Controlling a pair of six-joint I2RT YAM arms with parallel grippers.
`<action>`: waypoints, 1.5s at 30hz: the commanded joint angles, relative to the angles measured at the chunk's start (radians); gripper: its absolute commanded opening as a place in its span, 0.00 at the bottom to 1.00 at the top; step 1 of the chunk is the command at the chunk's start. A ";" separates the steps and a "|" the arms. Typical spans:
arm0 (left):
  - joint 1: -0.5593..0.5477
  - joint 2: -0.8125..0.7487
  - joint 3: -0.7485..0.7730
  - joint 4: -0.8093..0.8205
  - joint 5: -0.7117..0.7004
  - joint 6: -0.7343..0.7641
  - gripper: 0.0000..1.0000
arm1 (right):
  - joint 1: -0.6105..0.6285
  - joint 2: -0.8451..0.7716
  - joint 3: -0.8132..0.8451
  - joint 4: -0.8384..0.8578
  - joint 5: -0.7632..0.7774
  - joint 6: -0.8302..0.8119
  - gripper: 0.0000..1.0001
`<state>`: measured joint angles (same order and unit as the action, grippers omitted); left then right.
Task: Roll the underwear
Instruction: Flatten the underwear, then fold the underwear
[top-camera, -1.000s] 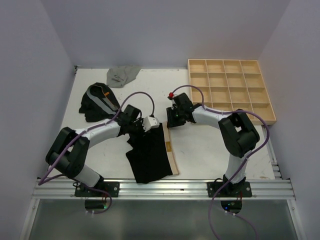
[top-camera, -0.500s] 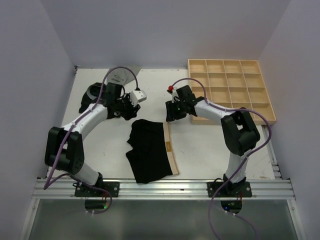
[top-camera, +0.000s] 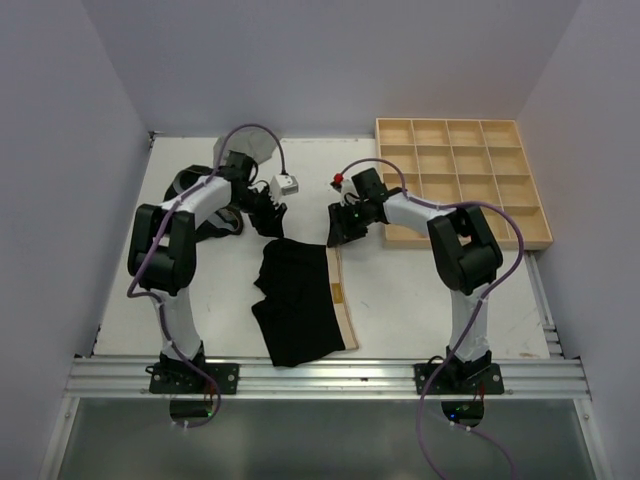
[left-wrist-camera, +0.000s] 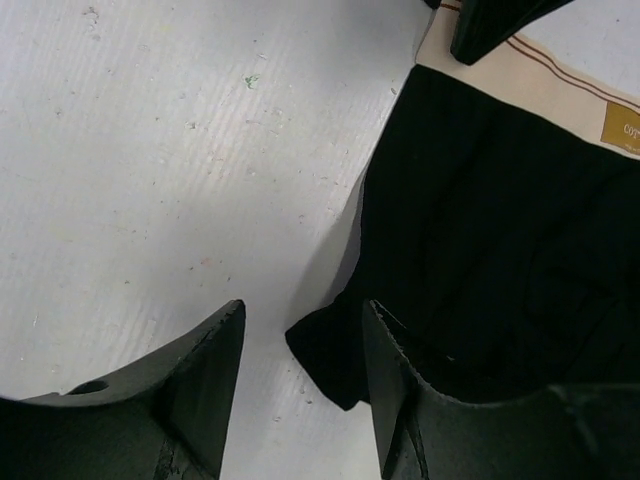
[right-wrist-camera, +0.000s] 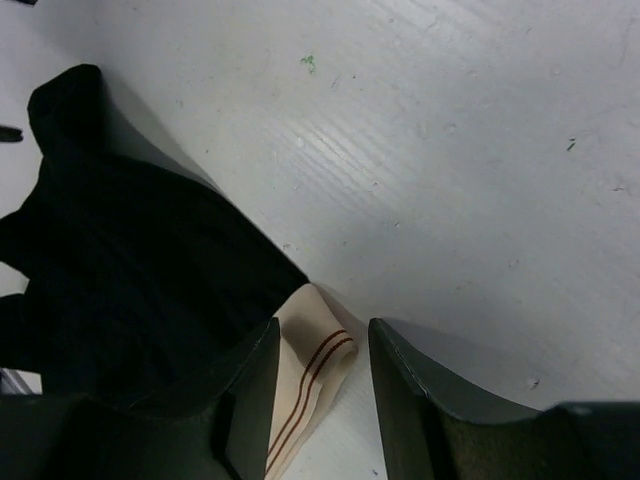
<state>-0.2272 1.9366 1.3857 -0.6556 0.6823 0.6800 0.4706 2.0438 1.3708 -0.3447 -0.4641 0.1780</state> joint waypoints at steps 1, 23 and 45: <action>0.028 0.035 0.099 -0.131 0.125 0.118 0.55 | 0.002 0.027 0.021 -0.040 -0.079 -0.017 0.46; 0.025 0.208 0.207 -0.338 0.234 0.388 0.53 | -0.001 -0.003 0.037 -0.069 -0.119 -0.055 0.03; 0.094 -0.056 -0.036 -0.251 0.198 0.385 0.04 | -0.012 -0.088 0.007 -0.071 -0.117 -0.066 0.00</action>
<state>-0.1318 1.9499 1.3811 -0.9627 0.8654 1.0649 0.4637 2.0296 1.3743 -0.4229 -0.5682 0.1261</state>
